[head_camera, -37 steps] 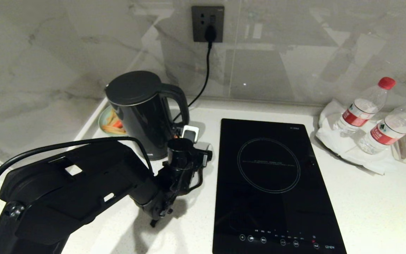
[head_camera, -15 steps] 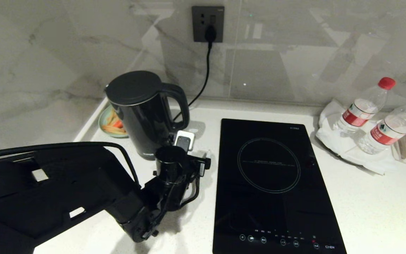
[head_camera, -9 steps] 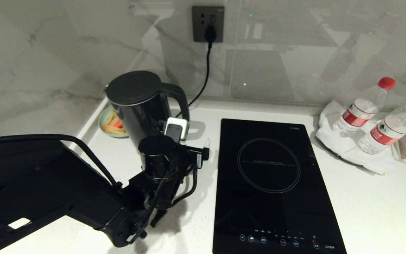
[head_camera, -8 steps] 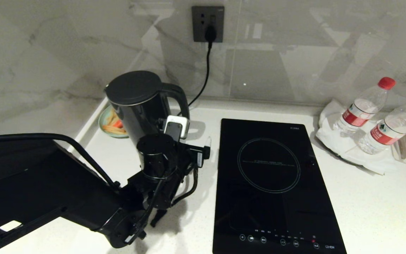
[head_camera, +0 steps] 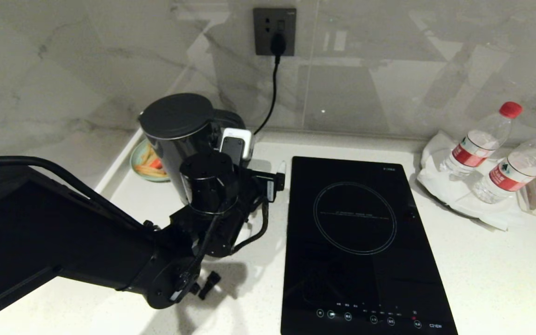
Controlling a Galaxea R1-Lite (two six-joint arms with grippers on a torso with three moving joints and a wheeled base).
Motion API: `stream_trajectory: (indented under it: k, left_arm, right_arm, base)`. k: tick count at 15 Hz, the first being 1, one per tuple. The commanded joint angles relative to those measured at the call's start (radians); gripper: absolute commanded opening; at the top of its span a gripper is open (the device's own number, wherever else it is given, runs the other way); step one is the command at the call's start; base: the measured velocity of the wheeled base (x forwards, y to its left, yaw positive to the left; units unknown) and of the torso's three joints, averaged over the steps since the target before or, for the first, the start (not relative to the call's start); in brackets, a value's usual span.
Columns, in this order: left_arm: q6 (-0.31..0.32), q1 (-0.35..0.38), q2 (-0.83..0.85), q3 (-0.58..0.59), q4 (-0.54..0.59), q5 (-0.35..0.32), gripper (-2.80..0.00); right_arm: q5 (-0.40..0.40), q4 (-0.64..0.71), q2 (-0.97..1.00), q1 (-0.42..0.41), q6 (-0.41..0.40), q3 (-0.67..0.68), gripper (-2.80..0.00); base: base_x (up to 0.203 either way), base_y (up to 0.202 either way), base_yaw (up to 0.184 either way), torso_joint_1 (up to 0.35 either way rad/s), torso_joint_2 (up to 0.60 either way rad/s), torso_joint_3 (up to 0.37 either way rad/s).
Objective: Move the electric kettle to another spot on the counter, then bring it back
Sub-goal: Pick up the kettle
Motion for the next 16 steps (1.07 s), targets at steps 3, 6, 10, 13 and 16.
stream_trajectory:
  k: [3, 6, 10, 13, 16]
  left_arm:
    - [0.004, 0.038, 0.052, -0.121, 0.052, -0.002, 0.00]
    - [0.005, 0.067, 0.084, -0.183, 0.080, -0.004, 0.00]
    - [0.005, 0.072, 0.096, -0.233, 0.110, -0.004, 0.00]
    - [0.005, 0.074, 0.097, -0.271, 0.126, -0.003, 0.00]
    - [0.005, 0.079, 0.081, -0.277, 0.133, -0.003, 0.00]
  right_arm:
    - [0.000, 0.000, 0.000, 0.001, 0.000, 0.000, -2.80]
    - [0.000, 0.000, 0.000, 0.000, 0.000, 0.000, -2.80]
    - [0.000, 0.000, 0.000, 0.000, -0.002, 0.000, -2.80]
    - [0.000, 0.000, 0.000, 0.000, 0.000, 0.000, -2.80]
    - [0.000, 0.000, 0.000, 0.000, -0.001, 0.000, -2.80]
  base:
    - [0.000, 0.000, 0.000, 0.000, 0.00, 0.000]
    - [0.000, 0.000, 0.000, 0.000, 0.00, 0.000]
    - [0.000, 0.000, 0.000, 0.000, 0.00, 0.000]
    - [0.000, 0.000, 0.000, 0.000, 0.00, 0.000]
    - [0.000, 0.000, 0.000, 0.000, 0.00, 0.000]
